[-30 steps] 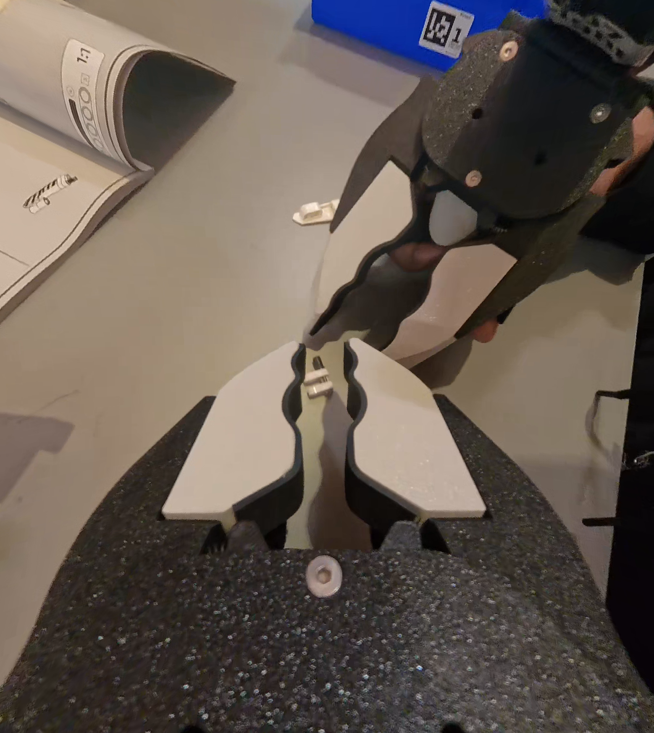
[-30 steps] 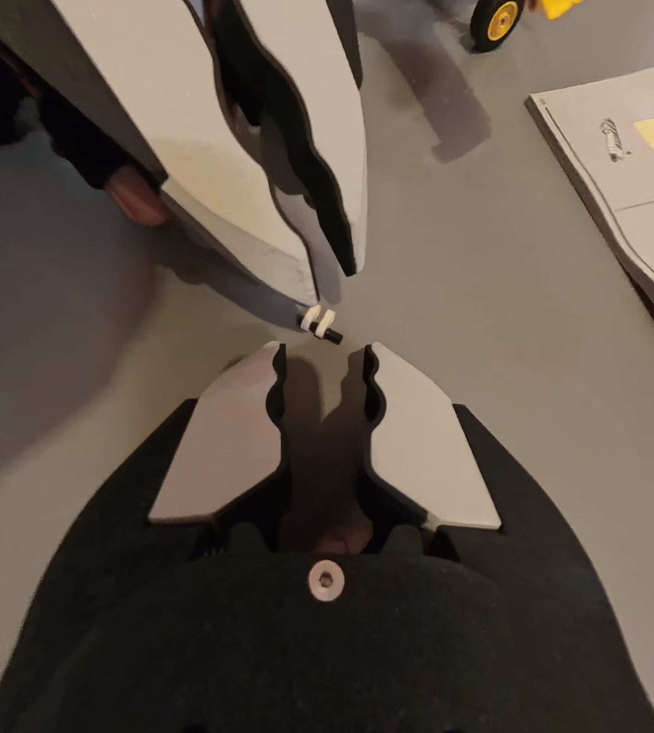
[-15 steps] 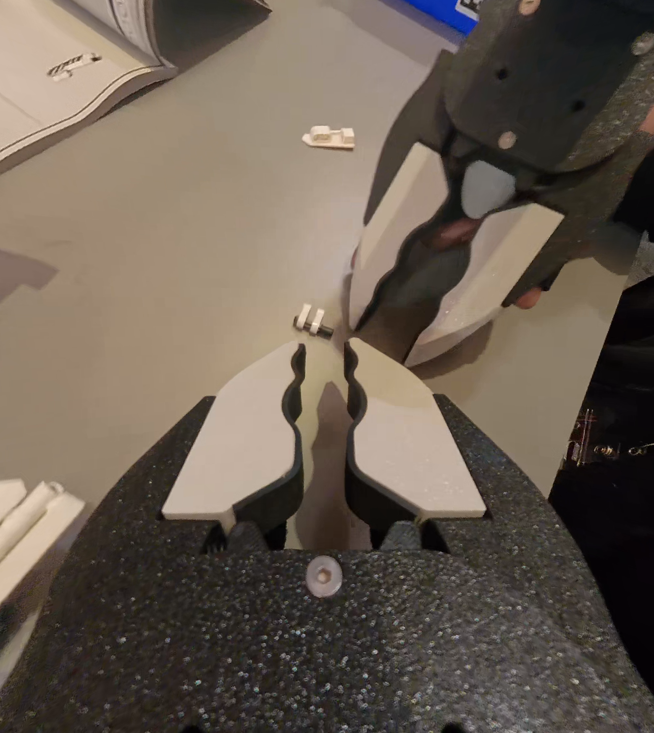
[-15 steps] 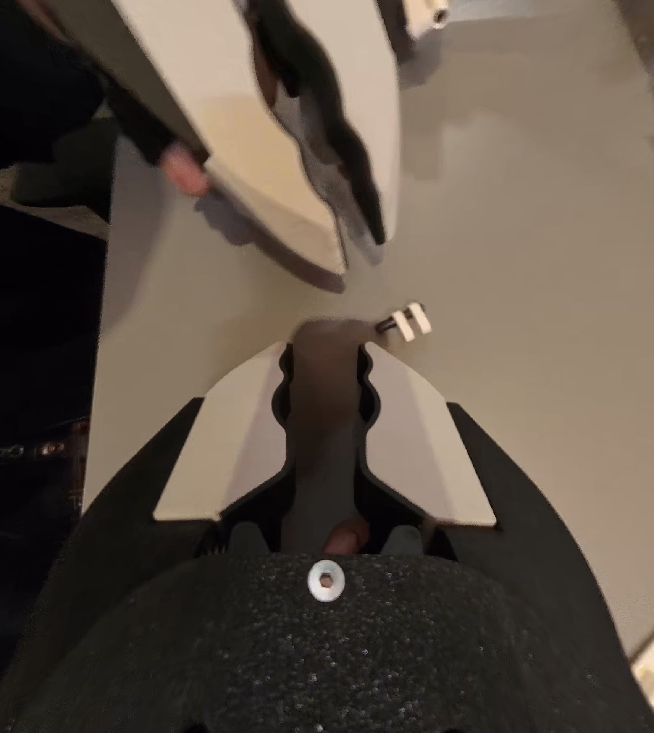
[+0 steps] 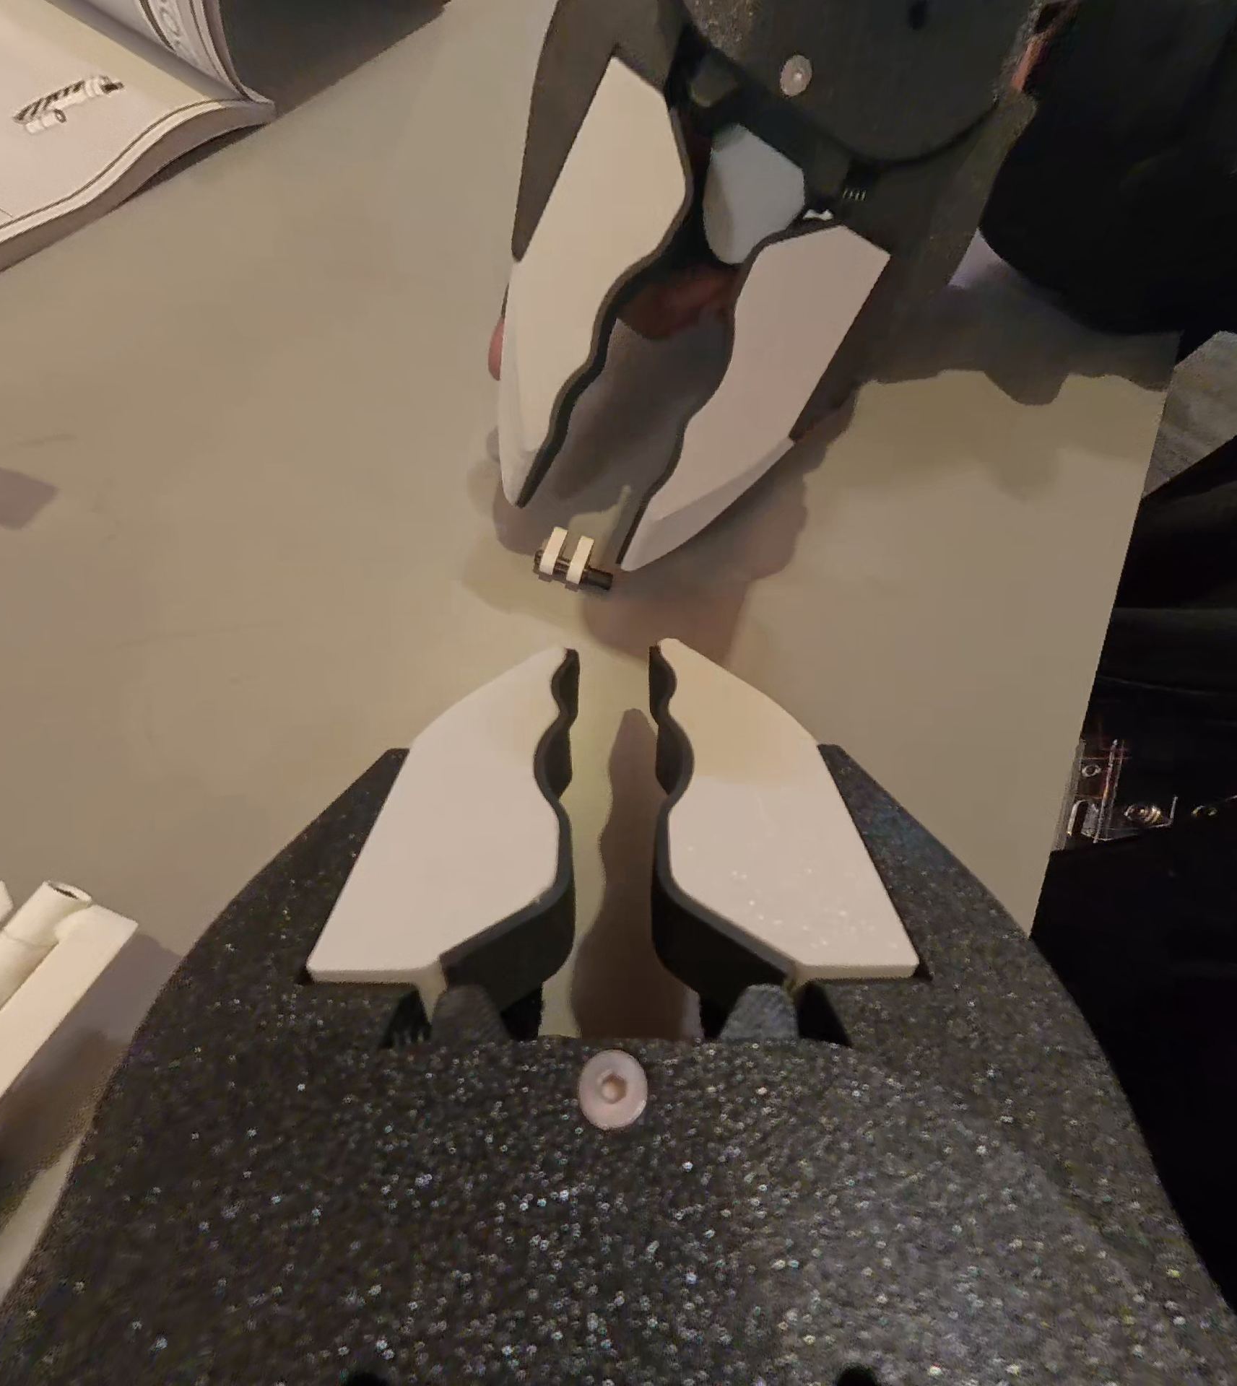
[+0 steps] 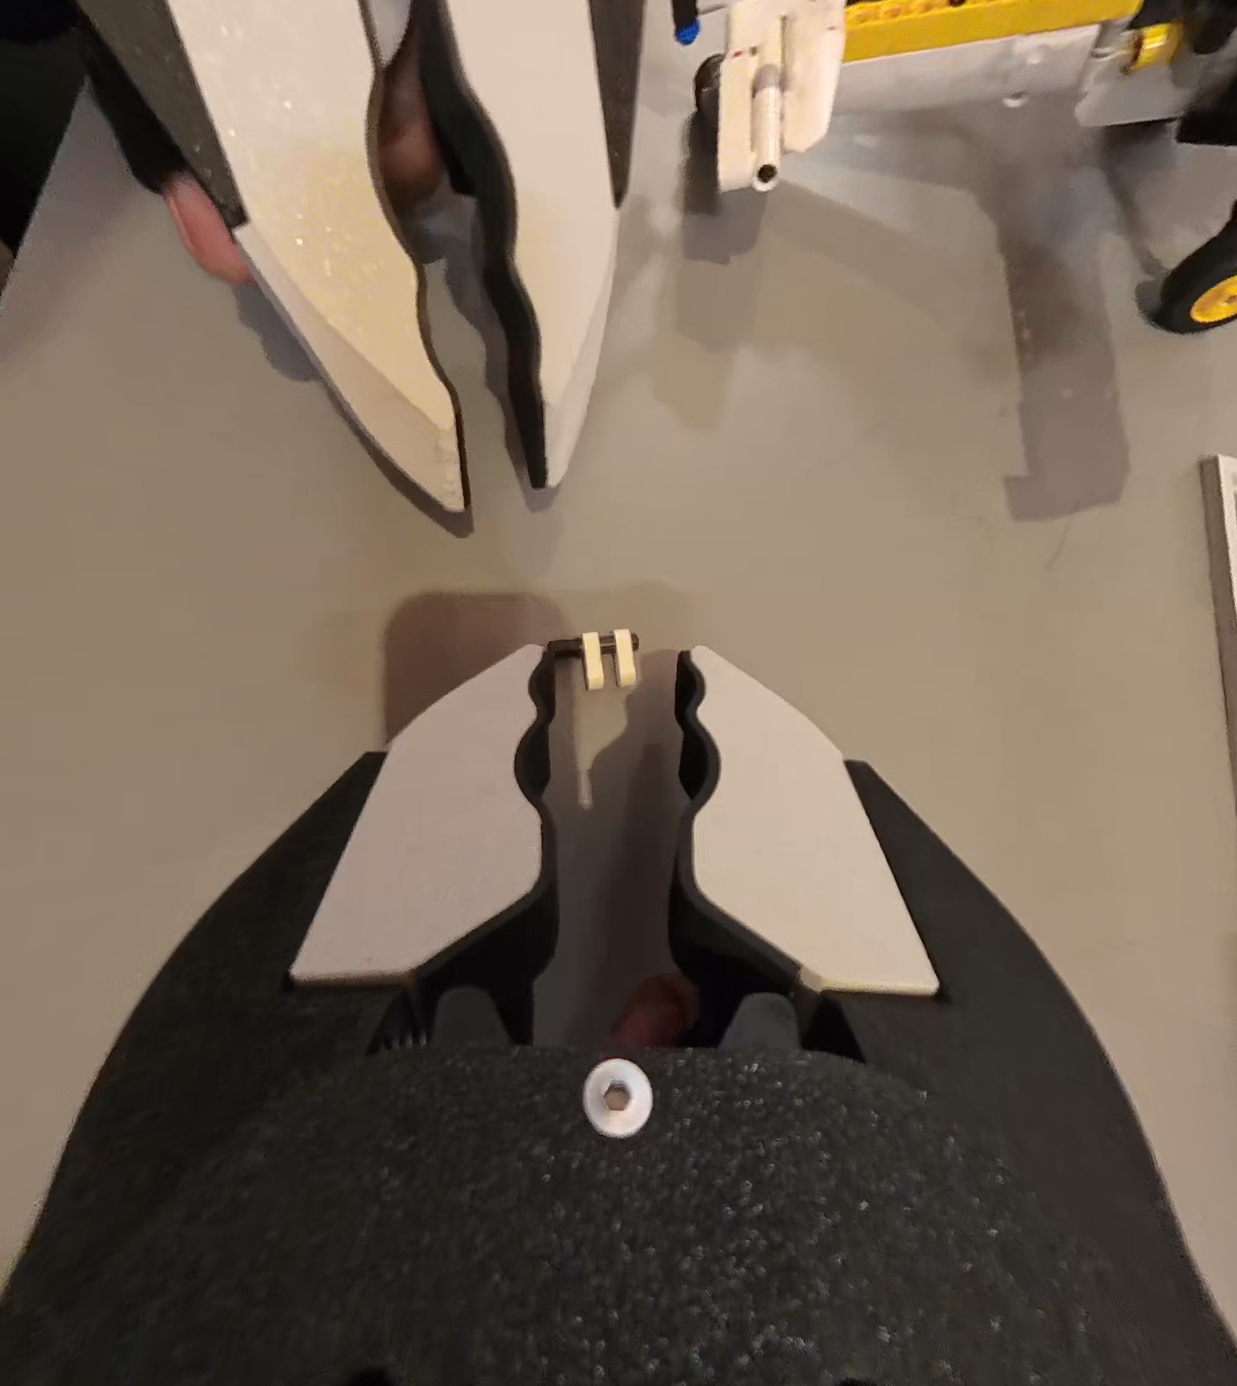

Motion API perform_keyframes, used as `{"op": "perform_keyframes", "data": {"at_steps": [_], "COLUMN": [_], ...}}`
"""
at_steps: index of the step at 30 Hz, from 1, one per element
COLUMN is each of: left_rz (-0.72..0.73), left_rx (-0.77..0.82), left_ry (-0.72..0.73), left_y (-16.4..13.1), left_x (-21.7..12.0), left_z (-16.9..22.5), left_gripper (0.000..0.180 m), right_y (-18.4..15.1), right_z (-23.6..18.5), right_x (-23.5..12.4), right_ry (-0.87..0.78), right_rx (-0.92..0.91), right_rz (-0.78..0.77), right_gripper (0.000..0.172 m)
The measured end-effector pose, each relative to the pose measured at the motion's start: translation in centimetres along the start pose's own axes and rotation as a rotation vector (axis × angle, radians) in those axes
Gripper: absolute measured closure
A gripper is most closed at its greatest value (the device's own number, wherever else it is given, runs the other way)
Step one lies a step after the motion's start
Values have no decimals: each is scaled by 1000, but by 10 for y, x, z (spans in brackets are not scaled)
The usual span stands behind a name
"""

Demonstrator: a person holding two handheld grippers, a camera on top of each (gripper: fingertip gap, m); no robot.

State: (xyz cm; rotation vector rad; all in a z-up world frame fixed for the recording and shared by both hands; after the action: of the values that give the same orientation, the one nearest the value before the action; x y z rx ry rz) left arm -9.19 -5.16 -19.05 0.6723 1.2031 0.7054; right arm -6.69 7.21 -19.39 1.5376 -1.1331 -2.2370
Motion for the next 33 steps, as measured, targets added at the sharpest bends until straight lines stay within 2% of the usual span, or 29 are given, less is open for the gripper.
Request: {"op": "perform_keyframes", "data": {"at_steps": [4,7,9,15,17,21,27,33], "left_rz": [-22,-34,-38,18,79,199,250,210], "left_rx": [4,0,-12,-28,31,247,373,458], "left_ry": [-21,-30,-32,-30,-47,-91,-205,-204], "left_y": [2,5,7,22,31,46,58,62], "left_x": [3,7,9,19,22,25,36,53], "left_z": [-5,-9,-12,-19,-19,-18,-8,1], "left_gripper": [162,162,162,162,162,167,166,150], "right_y": [-1,-1,-2,-2,-2,-5,-20,-27], "right_z": [2,1,1,3,1,-4,-8,-10], "right_x": [7,10,10,-3,-13,-32,-43,-55], "right_ry": [25,27,7,-174,-202,-210,-187,-179], "right_rx": [-20,-5,4,-36,-36,-36,-30,-8], "right_rz": [-42,-42,-29,68,135,242,287,316], "right_gripper": [146,159,159,159,159,160,160,160]}}
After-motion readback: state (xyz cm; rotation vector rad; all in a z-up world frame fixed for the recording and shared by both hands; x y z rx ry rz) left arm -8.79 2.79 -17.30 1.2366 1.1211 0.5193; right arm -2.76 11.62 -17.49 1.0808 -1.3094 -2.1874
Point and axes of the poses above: each gripper's, where its closed fingertips meet, x out along the fingers, y out of its top, z = x × y across the jaws, the point moved 6 cm from there along -x, back along the fingers, and after that the axes turned 3 degrees about -x, right-handed, at the moved point
